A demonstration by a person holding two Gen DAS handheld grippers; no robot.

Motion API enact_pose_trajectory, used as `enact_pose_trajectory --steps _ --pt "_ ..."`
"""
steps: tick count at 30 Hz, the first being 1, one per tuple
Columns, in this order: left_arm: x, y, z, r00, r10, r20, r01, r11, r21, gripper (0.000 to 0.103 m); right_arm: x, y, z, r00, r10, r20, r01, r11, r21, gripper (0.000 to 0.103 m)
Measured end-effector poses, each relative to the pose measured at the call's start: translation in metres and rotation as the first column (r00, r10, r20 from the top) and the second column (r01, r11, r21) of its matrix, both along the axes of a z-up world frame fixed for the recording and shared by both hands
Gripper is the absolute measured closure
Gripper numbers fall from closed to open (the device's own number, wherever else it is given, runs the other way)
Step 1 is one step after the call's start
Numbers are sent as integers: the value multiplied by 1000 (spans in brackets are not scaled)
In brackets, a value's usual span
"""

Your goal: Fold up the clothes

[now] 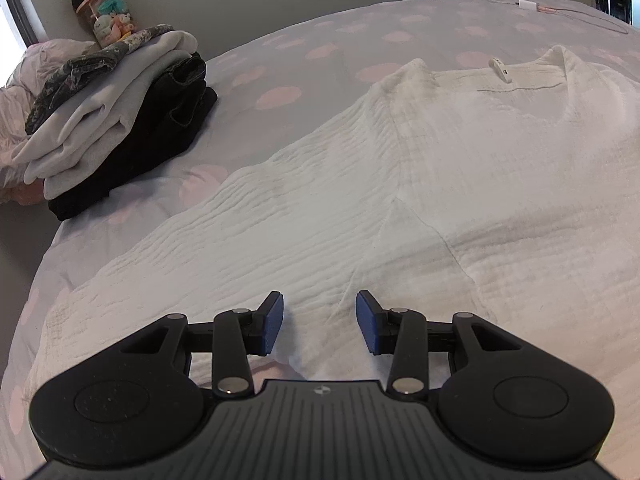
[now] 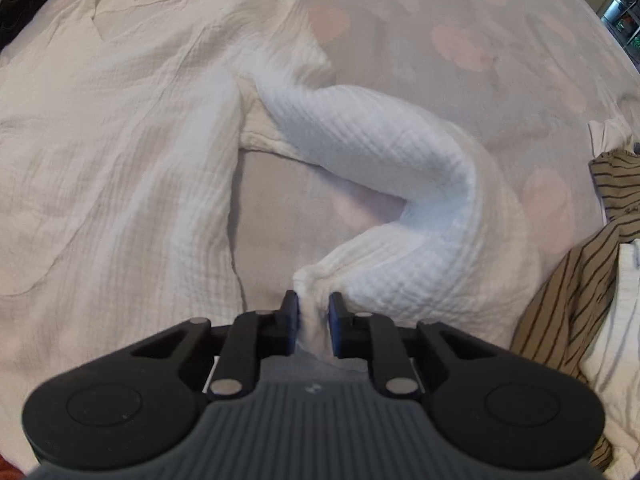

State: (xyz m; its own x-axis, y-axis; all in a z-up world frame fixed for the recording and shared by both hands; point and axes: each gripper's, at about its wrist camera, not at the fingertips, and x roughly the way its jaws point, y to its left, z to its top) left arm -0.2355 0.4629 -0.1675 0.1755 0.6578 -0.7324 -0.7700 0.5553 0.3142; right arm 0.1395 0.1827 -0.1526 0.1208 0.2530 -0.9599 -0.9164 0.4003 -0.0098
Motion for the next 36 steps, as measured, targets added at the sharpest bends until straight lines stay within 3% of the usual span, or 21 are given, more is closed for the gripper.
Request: enact_pose_trajectory --steps 3,7,11,14,19,25,30,33,34,35,36 --pt "0 0 0 1000 0 -2 0 1000 4 56 4 -10 27 999 29 29 -30 999 26 88" --pt "2 0 -1 1000 2 -12 -2 1000 11 56 25 -28 87 986 19 168 -33 996 80 92" --pt "4 -1 0 1000 0 -27 1 1000 22 56 74 -41 134 942 -81 325 50 993 105 93" --pt "5 -1 -1 999 1 -37 0 1000 30 56 115 -44 146 900 -166 403 131 985 113 94" --pt "7 2 -3 999 12 -42 -11 999 36 56 174 -33 129 834 -240 497 216 971 107 94" --pt "8 6 -4 999 14 -35 -13 1000 28 56 227 -3 68 781 -248 574 299 954 7 95" --pt "9 12 -8 1000 8 -21 -7 1000 28 56 249 6 31 803 -276 529 336 942 -18 94" --pt "11 15 -8 1000 3 -18 -2 999 37 55 251 5 28 825 -297 481 334 943 10 87" --pt "12 15 -8 1000 2 -17 -1 999 37 55 252 3 32 823 -308 477 336 941 28 82" --pt "12 16 -8 1000 0 -15 0 999 38 55 252 -1 37 815 -335 474 354 934 51 67" --pt "12 16 -8 1000 0 -12 1 999 36 55 252 -8 43 808 -366 462 372 924 81 62"
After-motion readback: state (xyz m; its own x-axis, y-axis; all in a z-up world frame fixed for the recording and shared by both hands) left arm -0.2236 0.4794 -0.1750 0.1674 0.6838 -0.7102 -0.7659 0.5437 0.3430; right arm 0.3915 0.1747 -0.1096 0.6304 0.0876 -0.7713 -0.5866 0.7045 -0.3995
